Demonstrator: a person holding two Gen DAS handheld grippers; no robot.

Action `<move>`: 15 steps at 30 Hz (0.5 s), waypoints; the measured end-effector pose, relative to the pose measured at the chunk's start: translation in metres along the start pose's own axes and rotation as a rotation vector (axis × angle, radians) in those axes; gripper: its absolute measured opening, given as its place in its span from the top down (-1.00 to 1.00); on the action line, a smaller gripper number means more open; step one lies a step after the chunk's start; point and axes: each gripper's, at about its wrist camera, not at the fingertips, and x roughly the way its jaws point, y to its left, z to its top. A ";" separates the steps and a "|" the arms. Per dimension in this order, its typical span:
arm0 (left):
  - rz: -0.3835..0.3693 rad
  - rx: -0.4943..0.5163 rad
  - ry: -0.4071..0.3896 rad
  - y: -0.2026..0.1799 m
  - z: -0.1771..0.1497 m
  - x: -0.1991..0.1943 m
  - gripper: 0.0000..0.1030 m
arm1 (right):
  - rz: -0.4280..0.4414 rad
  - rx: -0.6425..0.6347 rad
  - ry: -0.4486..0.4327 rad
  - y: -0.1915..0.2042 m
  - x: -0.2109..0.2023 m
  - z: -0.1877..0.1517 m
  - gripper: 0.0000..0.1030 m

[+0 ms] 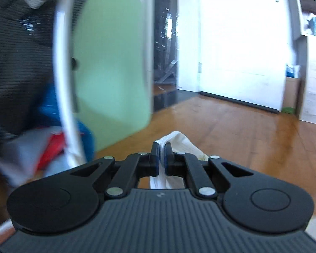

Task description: Fold clothes

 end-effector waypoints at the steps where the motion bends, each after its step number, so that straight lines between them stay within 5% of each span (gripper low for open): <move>1: 0.028 0.021 0.014 0.004 -0.008 0.001 0.82 | -0.021 -0.035 0.001 0.005 0.001 -0.001 -0.57; 3: 0.076 0.080 0.091 0.011 -0.026 0.007 0.74 | -0.080 -0.129 0.019 0.018 0.006 -0.004 -0.61; 4: 0.102 0.100 0.144 0.013 -0.035 0.013 0.46 | -0.109 -0.159 0.027 0.024 0.009 -0.004 -0.75; 7: 0.116 0.046 0.274 0.033 -0.059 0.027 0.07 | -0.142 -0.117 0.057 0.020 0.012 0.003 -0.85; 12: 0.031 -0.385 0.428 0.082 -0.085 0.038 -0.15 | -0.167 0.022 0.048 0.010 -0.004 0.011 -0.77; 15: 0.020 -0.531 0.441 0.096 -0.094 0.042 -0.15 | -0.085 0.089 0.001 0.011 -0.022 0.010 -0.73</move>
